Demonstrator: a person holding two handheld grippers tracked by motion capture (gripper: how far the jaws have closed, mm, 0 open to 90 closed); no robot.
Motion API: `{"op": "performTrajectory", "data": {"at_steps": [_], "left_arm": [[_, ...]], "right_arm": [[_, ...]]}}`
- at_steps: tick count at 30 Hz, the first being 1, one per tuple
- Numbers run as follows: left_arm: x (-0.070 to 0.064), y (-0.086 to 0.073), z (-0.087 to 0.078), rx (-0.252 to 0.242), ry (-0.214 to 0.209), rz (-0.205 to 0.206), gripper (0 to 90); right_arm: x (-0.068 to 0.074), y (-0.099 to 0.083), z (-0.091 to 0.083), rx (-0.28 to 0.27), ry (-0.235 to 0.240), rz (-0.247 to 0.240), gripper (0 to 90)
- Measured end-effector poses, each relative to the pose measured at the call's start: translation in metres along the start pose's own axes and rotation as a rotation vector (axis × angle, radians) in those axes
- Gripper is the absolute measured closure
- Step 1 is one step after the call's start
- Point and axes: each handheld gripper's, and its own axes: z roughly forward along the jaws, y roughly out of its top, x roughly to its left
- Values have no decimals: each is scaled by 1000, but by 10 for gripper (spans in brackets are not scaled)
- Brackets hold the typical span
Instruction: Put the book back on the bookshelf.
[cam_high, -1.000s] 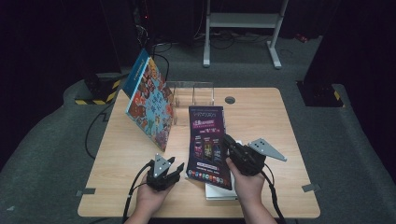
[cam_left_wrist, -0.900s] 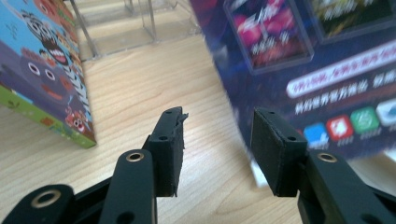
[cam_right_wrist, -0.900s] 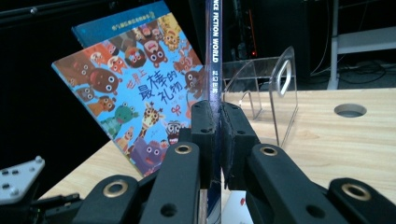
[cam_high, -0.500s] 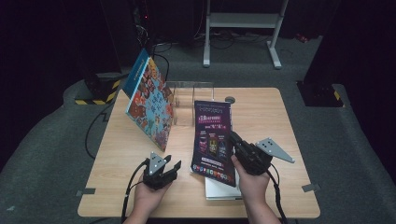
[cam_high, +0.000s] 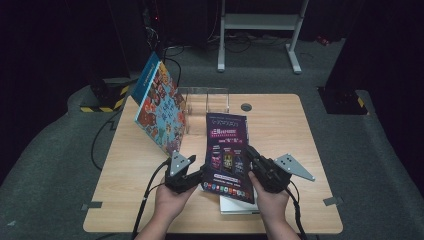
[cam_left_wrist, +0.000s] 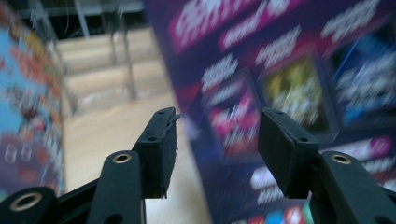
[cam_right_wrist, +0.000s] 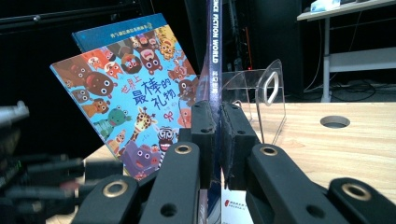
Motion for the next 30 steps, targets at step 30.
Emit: {"op": "performTrajectory", "data": {"at_steps": [30], "left_arm": [[-41, 89, 18, -145, -85, -55, 212]], "right_arm": [[36, -7, -2, -16, -16, -156, 852]]}}
